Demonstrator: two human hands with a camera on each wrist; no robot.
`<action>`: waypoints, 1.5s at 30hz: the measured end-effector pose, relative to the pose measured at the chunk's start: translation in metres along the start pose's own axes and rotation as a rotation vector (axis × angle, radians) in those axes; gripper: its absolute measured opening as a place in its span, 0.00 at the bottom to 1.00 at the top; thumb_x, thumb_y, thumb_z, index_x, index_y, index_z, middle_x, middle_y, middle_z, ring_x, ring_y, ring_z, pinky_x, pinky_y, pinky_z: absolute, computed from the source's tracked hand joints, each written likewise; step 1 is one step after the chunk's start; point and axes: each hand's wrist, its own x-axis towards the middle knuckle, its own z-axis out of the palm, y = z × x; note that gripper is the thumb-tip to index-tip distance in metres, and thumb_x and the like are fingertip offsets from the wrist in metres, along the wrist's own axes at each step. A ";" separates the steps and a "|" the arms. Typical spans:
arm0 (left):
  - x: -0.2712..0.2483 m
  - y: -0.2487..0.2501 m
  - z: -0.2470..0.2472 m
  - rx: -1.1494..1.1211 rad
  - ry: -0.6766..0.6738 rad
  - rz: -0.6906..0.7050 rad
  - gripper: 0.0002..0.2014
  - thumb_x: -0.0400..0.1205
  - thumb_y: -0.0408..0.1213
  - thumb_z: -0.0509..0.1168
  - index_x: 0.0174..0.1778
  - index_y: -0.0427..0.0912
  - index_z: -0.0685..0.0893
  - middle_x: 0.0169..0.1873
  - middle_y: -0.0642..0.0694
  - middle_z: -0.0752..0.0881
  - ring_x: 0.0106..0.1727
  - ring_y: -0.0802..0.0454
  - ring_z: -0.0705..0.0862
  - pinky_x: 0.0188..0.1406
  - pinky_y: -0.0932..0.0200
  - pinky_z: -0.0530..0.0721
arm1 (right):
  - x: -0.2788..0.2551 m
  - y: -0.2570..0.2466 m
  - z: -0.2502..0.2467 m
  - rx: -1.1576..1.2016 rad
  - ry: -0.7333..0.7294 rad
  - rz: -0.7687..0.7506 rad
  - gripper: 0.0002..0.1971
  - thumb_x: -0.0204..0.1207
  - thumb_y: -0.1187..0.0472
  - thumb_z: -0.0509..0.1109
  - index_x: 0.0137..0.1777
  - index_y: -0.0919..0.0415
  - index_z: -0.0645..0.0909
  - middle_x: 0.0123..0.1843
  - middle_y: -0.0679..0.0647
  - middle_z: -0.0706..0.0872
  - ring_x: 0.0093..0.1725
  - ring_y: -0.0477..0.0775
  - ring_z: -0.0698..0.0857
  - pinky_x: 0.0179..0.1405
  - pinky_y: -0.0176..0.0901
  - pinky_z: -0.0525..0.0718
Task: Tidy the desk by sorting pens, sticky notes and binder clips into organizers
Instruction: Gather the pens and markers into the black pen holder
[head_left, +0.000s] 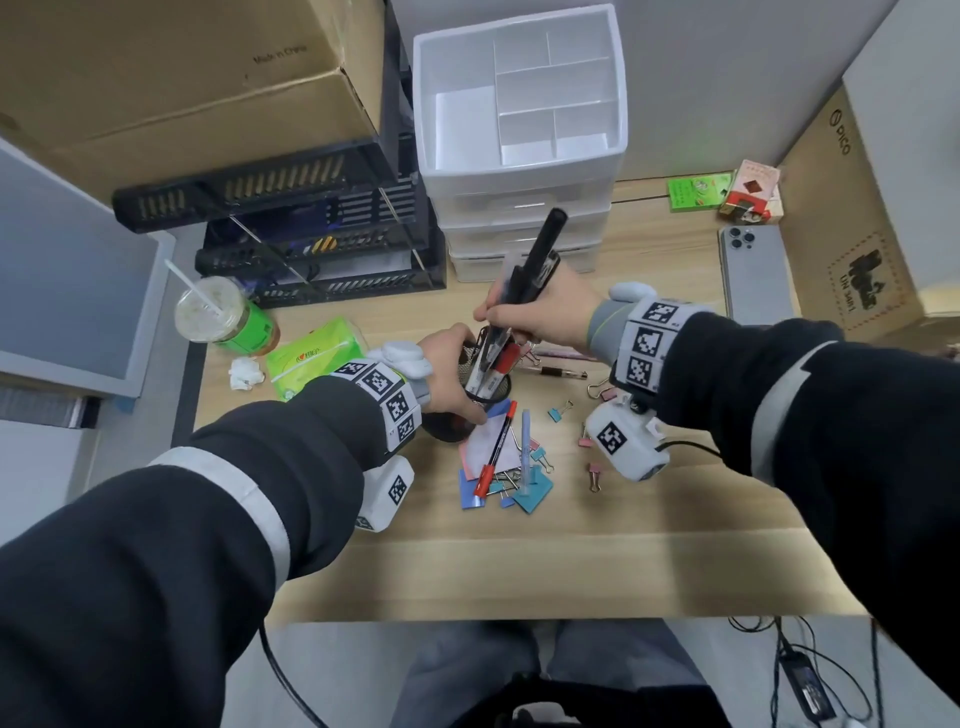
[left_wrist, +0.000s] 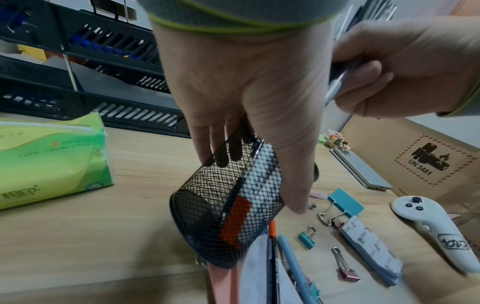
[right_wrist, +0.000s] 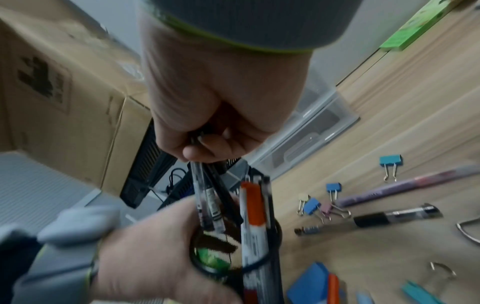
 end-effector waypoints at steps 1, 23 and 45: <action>0.000 0.001 0.000 -0.035 0.005 0.019 0.54 0.51 0.53 0.87 0.73 0.43 0.72 0.58 0.48 0.85 0.56 0.48 0.85 0.59 0.48 0.86 | -0.001 0.004 0.006 -0.027 -0.009 -0.004 0.07 0.71 0.65 0.81 0.44 0.69 0.86 0.42 0.60 0.92 0.30 0.43 0.86 0.30 0.37 0.83; -0.006 -0.001 -0.011 -0.024 0.006 0.088 0.42 0.53 0.50 0.87 0.58 0.43 0.74 0.48 0.47 0.85 0.47 0.47 0.85 0.48 0.46 0.87 | -0.007 0.012 0.011 -0.111 0.095 0.048 0.11 0.74 0.56 0.79 0.55 0.55 0.88 0.53 0.46 0.91 0.27 0.33 0.83 0.32 0.33 0.82; -0.020 -0.053 0.002 -0.019 0.060 0.018 0.41 0.55 0.48 0.85 0.60 0.41 0.74 0.47 0.48 0.82 0.46 0.47 0.84 0.46 0.50 0.86 | -0.011 0.111 0.071 -0.864 -0.208 0.603 0.21 0.59 0.40 0.80 0.30 0.54 0.76 0.26 0.49 0.77 0.27 0.53 0.76 0.32 0.42 0.75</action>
